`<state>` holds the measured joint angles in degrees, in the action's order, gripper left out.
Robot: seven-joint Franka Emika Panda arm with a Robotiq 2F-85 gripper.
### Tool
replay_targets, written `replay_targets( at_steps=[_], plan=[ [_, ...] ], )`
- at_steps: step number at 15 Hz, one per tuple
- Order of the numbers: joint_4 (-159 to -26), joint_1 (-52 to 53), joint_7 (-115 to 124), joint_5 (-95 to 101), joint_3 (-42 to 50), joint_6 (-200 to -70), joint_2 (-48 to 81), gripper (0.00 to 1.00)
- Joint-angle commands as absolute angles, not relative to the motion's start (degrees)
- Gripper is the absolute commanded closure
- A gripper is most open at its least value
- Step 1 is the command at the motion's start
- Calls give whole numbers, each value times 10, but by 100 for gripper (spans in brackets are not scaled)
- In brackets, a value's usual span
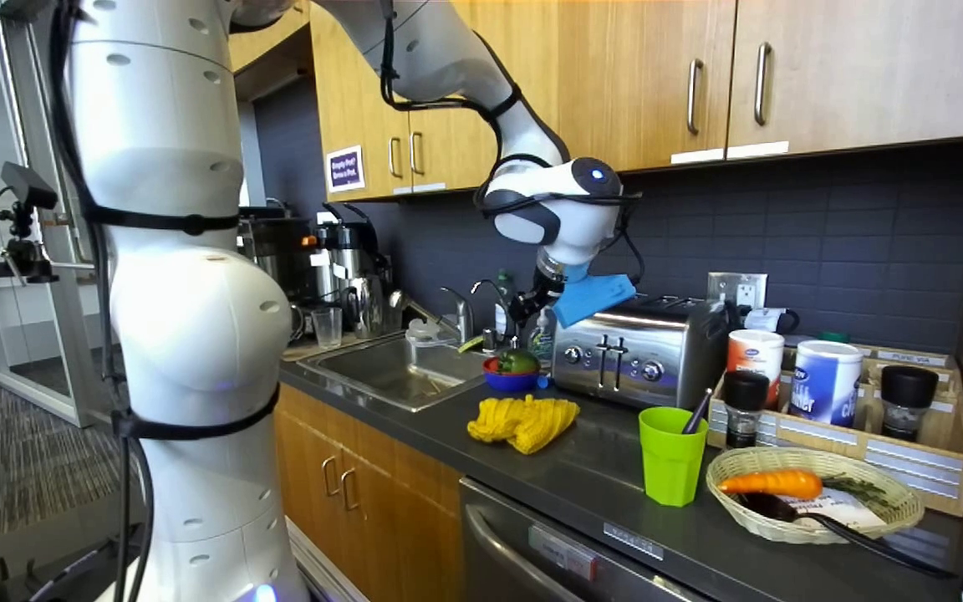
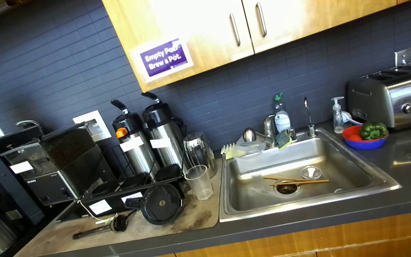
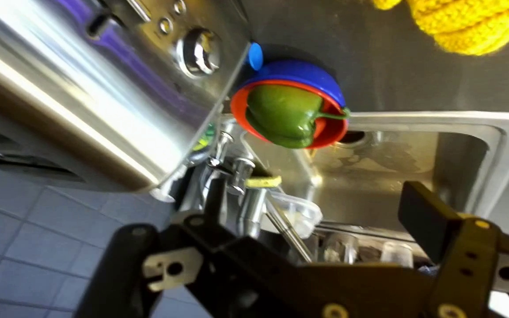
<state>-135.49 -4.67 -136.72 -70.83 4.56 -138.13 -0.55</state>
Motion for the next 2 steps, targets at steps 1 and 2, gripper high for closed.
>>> replay_targets(
  at_steps=[1, 2],
  plan=[
    [-1349, -50, -1361, -686, 50, -1342, -5, 0],
    [-1343, -53, -1357, -674, 53, -1315, -5, 0]
  ],
)
